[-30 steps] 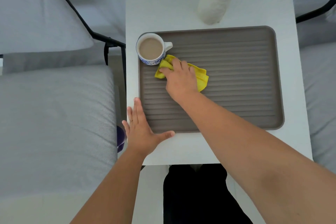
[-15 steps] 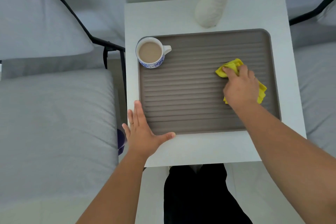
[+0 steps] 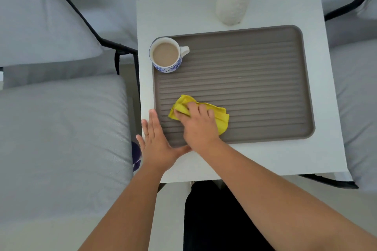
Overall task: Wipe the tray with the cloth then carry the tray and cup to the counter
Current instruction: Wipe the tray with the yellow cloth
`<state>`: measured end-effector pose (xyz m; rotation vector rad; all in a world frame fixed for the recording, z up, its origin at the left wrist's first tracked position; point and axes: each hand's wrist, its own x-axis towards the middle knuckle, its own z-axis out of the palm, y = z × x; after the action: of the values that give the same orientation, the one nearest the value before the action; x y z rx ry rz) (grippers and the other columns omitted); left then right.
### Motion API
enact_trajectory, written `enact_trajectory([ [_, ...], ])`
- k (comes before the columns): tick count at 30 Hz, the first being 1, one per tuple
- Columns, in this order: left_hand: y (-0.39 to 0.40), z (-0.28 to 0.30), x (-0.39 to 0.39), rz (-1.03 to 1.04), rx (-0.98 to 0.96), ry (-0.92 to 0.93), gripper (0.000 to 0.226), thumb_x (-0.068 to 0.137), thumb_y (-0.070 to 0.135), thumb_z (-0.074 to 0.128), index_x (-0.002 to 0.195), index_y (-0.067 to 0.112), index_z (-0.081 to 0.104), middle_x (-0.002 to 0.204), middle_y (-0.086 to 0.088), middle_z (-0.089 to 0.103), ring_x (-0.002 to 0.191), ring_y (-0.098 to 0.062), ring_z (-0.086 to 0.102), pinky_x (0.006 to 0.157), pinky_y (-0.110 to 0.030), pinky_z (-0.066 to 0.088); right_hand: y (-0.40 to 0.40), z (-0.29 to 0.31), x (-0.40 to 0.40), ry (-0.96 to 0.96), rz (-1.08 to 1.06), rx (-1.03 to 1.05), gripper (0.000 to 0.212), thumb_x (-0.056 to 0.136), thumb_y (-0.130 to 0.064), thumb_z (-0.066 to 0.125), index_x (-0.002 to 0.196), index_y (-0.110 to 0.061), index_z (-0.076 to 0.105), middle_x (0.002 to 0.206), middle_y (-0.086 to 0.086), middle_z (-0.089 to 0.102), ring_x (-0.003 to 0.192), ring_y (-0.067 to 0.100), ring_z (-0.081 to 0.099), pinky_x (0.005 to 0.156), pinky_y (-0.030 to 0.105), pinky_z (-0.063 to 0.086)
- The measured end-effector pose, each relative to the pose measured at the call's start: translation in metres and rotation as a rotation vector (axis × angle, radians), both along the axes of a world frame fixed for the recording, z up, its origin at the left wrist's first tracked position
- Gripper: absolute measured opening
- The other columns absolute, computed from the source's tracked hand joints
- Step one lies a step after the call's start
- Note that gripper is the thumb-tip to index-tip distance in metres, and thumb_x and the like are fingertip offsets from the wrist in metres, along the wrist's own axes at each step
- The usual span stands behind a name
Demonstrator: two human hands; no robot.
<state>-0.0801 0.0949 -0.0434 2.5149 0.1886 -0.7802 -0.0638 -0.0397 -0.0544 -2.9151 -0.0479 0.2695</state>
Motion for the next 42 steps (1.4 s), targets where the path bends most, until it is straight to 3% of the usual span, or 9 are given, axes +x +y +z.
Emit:
enact_trajectory([
  [5,0.001,0.002,0.001,-0.027,0.027,0.007,0.149,0.045,0.085,0.066,0.148,0.030,-0.027,0.159,0.017,-0.020,0.147,-0.014,-0.020,0.117,-0.055,-0.008,-0.060,-0.006,-0.013,-0.051,0.186,0.041,0.047,0.069,-0.024,0.050,0.108,-0.044,0.067,0.110,0.003,0.061,0.088,0.029,0.051,0.069,0.038,0.040],
  [8,-0.001,0.003,0.002,-0.040,0.035,0.017,0.148,0.047,0.085,0.066,0.147,0.030,-0.029,0.159,0.015,-0.021,0.147,-0.014,-0.021,0.117,-0.055,-0.009,-0.120,-0.011,-0.038,-0.085,0.152,0.030,0.050,0.071,-0.021,0.042,0.107,-0.044,0.068,0.110,0.004,0.061,0.087,0.026,0.044,0.066,0.035,0.036],
  [15,-0.001,0.003,0.001,-0.049,0.045,0.006,0.148,0.049,0.083,0.068,0.147,0.029,-0.028,0.160,0.014,-0.021,0.147,-0.015,-0.021,0.116,-0.052,-0.010,-0.226,-0.008,-0.083,-0.110,0.092,0.021,0.050,0.078,-0.013,0.040,0.108,-0.043,0.068,0.113,0.006,0.054,0.085,0.033,0.049,0.068,0.039,0.034],
  [19,0.000,0.001,0.001,-0.055,0.046,0.003,0.148,0.048,0.083,0.068,0.147,0.029,-0.029,0.160,0.013,-0.021,0.147,-0.016,-0.021,0.117,-0.053,-0.009,-0.204,-0.010,-0.067,-0.071,0.218,0.107,0.050,0.073,-0.013,0.041,0.103,-0.039,0.072,0.106,0.011,0.060,0.085,0.033,0.050,0.068,0.040,0.042],
  [24,-0.002,0.002,0.000,-0.054,0.047,-0.002,0.148,0.049,0.081,0.070,0.147,0.029,-0.028,0.160,0.013,-0.021,0.147,-0.016,-0.020,0.117,-0.053,-0.010,-0.126,-0.013,-0.047,-0.046,0.343,0.162,0.048,0.072,-0.020,0.041,0.102,-0.042,0.072,0.104,0.007,0.061,0.090,0.025,0.039,0.066,0.036,0.039],
  [30,-0.001,0.003,0.002,-0.065,0.075,0.002,0.148,0.048,0.082,0.069,0.147,0.029,-0.027,0.160,0.013,-0.020,0.148,-0.017,-0.018,0.118,-0.055,-0.007,-0.086,-0.008,-0.035,-0.006,0.407,0.149,0.044,0.071,-0.015,0.059,0.103,-0.043,0.070,0.109,0.006,0.059,0.091,0.027,0.041,0.069,0.040,0.041],
  [34,-0.002,0.004,0.002,-0.044,0.068,0.023,0.148,0.049,0.080,0.071,0.147,0.029,-0.028,0.159,0.015,-0.021,0.147,-0.015,-0.020,0.117,-0.053,-0.009,-0.131,-0.002,-0.053,0.002,0.302,0.123,0.052,0.074,-0.018,0.037,0.103,-0.045,0.070,0.105,0.004,0.060,0.090,0.025,0.040,0.066,0.037,0.040],
  [39,-0.004,0.003,-0.003,-0.006,0.075,0.024,0.144,0.053,0.078,0.071,0.149,0.028,-0.024,0.161,0.013,-0.017,0.148,-0.018,-0.018,0.117,-0.052,-0.008,-0.168,0.012,-0.070,0.107,0.041,0.160,0.047,0.077,-0.024,0.037,0.105,-0.041,0.071,0.098,0.011,0.057,0.078,0.033,0.052,0.065,0.044,0.051],
  [42,-0.009,0.007,-0.008,0.036,0.088,0.035,0.142,0.056,0.073,0.074,0.150,0.025,-0.021,0.162,0.010,-0.011,0.149,-0.019,-0.014,0.116,-0.053,-0.009,-0.168,0.023,-0.065,0.132,-0.198,0.161,0.047,0.086,-0.027,0.046,0.132,-0.032,0.054,0.113,0.019,0.050,0.088,0.039,0.053,0.081,0.046,0.049],
])
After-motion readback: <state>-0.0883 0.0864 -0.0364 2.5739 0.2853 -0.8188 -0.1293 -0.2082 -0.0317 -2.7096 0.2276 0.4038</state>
